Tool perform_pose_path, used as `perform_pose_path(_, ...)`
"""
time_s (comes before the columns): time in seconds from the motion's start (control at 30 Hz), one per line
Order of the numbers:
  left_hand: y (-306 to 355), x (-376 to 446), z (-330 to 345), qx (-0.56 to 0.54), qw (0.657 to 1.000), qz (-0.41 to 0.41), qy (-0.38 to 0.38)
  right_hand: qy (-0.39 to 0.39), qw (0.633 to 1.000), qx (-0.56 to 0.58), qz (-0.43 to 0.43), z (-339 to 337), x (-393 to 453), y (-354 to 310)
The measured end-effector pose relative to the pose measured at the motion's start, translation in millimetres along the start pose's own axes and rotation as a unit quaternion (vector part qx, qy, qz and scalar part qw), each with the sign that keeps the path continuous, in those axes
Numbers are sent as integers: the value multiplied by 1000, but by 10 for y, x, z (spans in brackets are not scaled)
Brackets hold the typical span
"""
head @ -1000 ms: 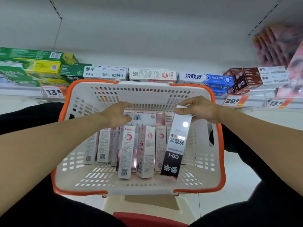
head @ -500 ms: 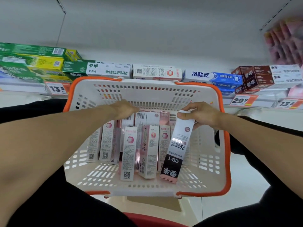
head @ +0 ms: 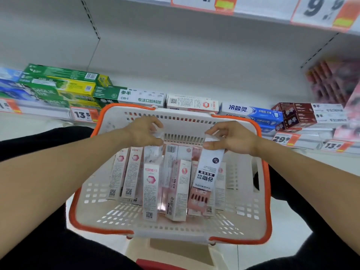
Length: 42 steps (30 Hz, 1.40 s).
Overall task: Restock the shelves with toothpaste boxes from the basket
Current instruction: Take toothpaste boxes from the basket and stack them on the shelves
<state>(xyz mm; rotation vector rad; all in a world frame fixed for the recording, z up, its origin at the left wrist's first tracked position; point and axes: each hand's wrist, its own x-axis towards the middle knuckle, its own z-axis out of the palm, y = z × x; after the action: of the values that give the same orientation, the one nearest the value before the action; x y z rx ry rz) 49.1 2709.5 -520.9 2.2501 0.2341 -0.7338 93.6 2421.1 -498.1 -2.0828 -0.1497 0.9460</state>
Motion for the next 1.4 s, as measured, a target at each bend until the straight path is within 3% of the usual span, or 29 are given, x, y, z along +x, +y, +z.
perform_pose_path(0.2, 314, -221, -582, -33, 996, 14, 79, 43, 997, -29, -56, -163, -144, -317)
perform_pose_path(0.37, 607, -433, -783, -140, 986, 64, 62, 84, 993, 21, -83, -362, -322, -563)
perform_pose_path(0.6, 716, -445, -703, -394, 904, 117, 115, 115, 968, 202, -96, -732, -452, -724)
perform_pose_path(0.67, 765, -461, -658, -439, 887, 117, 85, 105, 958, 250, -97, -762, -466, -697)
perform_pose_path(0.77, 850, -548, -565, -405, 909, 100, 20, 97, 950, 282, -96, -763, -501, -693)
perform_pose_path(0.9, 811, -596, -528, -266, 954, 92, -103, 98, 953, 274, -87, -761, -525, -722)
perform_pose_path(1.03, 721, -615, -662, -99, 971, 99, -195, 112, 969, 199, -95, -795, -569, -745)
perform_pose_path(1.23, 644, -524, -589, -61, 985, 27, -162, 135, 971, 172, -100, -757, -537, -716)
perform_pose_path(1.4, 420, -342, -435, -248, 964, -69, -70, 142, 966, 206, -68, -586, -481, -581)
